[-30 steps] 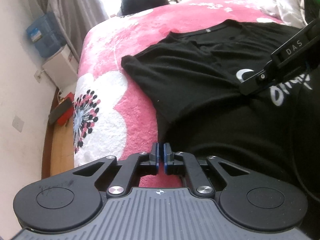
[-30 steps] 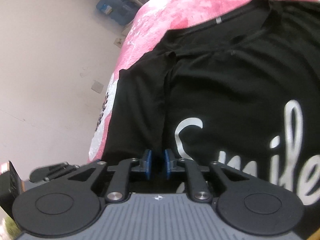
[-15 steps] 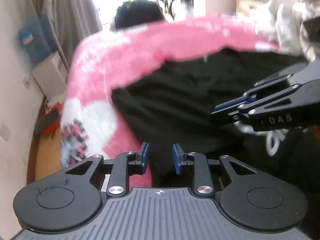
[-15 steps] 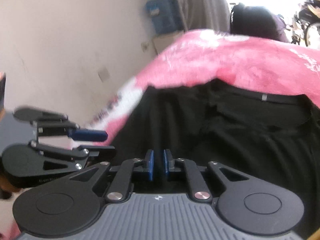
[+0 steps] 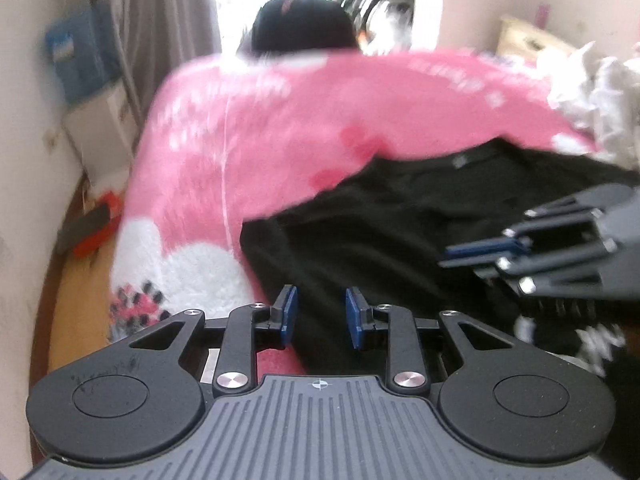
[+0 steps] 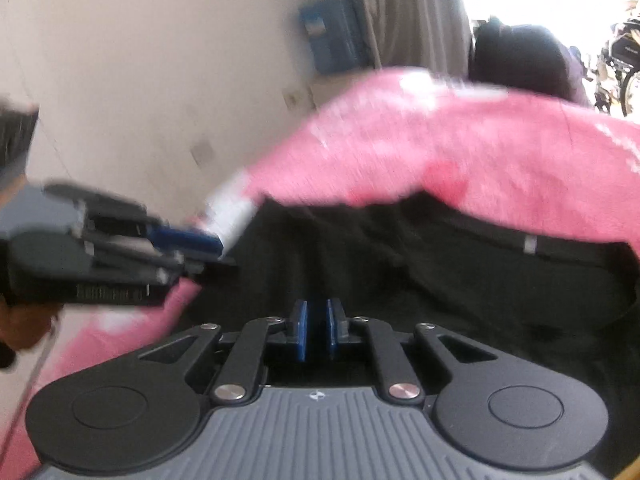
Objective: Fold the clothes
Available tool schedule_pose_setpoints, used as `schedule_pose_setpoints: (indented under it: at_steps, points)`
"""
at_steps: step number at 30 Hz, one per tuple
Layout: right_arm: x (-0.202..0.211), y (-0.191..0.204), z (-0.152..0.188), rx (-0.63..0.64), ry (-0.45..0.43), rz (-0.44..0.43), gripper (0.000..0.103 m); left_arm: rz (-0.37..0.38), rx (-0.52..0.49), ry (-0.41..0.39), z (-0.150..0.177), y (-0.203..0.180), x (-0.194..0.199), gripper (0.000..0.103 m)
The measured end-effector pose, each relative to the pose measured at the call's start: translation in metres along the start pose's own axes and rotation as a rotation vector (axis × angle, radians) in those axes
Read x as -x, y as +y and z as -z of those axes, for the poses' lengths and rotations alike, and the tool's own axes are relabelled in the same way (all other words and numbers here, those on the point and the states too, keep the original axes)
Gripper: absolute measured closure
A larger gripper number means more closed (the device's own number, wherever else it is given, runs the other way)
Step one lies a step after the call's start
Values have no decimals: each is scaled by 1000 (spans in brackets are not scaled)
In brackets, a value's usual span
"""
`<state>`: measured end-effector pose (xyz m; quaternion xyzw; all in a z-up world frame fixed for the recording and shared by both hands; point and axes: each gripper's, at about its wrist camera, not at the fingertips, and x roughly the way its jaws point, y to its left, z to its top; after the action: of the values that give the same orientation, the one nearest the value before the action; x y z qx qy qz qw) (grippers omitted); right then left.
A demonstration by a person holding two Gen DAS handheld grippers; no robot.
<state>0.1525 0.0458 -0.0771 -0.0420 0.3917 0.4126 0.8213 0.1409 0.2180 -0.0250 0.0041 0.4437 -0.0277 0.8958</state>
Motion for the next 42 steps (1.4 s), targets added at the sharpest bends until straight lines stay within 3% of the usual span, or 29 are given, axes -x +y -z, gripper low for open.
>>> schedule_pose_setpoints:
  at_steps: [3,6,9,12,15,17,20,25,30,36,39,42]
  points:
    - [9,-8,-5,-48,-25,-45,91,54,142,-9,-9,20,-2,77]
    - [15,-10,-20,-56,-72,-78,91,80,138,-63,-23,23,7,77]
    - [-6,-15,-33,-60,-61,-15,91,90,140,-56,-35,20,-8,75]
    - [7,-28,-30,-148,-91,-24,92,22,189,2,-38,25,-38,76]
    - [25,-43,-25,-249,-128,-46,90,44,276,-52,-40,31,-30,75]
    - [45,-55,-19,-301,-141,-42,89,63,262,-108,-42,25,-14,74]
    - [104,-78,-4,-325,-119,32,87,68,201,-159,-47,6,3,73]
    - [203,-116,23,-363,-81,157,86,144,122,-184,-55,-49,22,72]
    - [273,-171,51,-374,-46,400,78,268,-47,-207,-58,-139,34,70]
    - [308,-250,81,-597,-48,548,77,413,-362,-225,-42,-275,35,70]
    - [306,-275,80,-619,-14,585,74,493,-534,-233,-24,-341,31,70]
    - [296,-293,72,-593,44,610,69,553,-637,-225,-4,-391,22,70]
